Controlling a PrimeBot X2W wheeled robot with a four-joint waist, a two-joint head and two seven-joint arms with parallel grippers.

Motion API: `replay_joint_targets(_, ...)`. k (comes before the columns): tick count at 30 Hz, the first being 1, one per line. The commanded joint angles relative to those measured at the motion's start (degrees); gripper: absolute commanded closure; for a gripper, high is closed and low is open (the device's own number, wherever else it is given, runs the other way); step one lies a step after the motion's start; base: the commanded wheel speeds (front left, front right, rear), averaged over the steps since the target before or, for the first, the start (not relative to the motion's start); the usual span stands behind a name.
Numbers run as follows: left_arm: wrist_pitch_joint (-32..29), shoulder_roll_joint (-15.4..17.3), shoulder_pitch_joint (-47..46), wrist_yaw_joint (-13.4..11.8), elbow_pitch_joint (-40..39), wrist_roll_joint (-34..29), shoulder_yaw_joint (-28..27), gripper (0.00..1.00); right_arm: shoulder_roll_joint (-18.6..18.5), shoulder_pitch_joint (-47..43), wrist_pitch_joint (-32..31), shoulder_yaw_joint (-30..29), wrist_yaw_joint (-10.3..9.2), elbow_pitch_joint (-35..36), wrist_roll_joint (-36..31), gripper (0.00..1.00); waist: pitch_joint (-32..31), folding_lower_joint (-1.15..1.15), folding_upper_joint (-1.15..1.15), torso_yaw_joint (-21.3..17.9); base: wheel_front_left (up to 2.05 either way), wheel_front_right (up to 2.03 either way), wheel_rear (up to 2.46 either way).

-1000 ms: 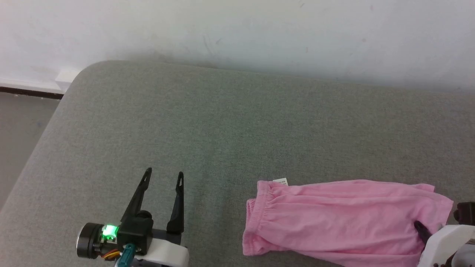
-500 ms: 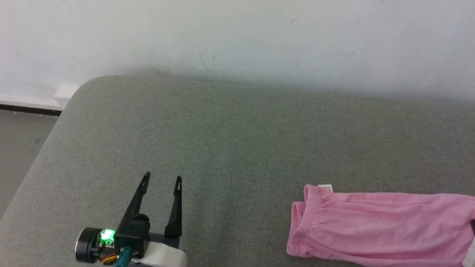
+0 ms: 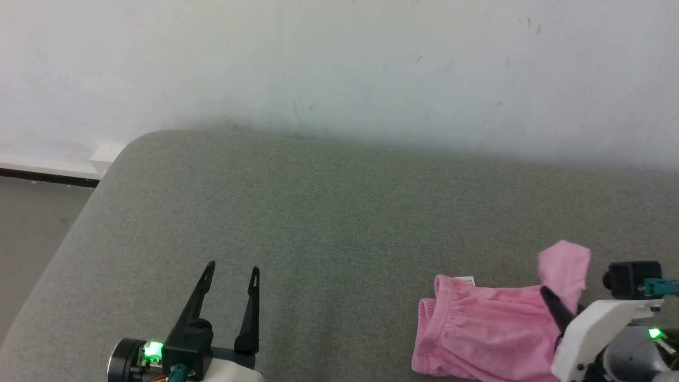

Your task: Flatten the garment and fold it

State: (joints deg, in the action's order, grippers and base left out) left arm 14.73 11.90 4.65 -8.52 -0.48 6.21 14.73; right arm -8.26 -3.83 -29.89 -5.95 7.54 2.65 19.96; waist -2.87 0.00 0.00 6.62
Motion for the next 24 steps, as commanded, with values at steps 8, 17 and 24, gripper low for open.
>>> replay_joint_targets(8,0.3,-0.4,0.7,1.4,0.2,-0.9,-0.6,0.00,4.7,2.3,-0.5,6.4,-0.05,0.5,1.7,1.00,0.3,0.00,0.00,3.2,0.00,0.00,0.00)
replay_joint_targets(17,0.3,-0.6,-0.3,2.5,0.8,-1.2,-1.1,0.00,5.3,5.2,3.8,9.8,-0.05,-10.5,-0.1,0.70,1.6,0.00,0.00,6.2,0.00,0.00,0.00)
replay_joint_targets(24,0.3,-1.0,-0.6,2.8,1.3,-1.3,-1.8,0.00,5.4,7.1,6.8,19.7,-0.05,-12.6,0.3,0.00,1.7,0.00,0.00,6.0,0.00,0.00,0.00)
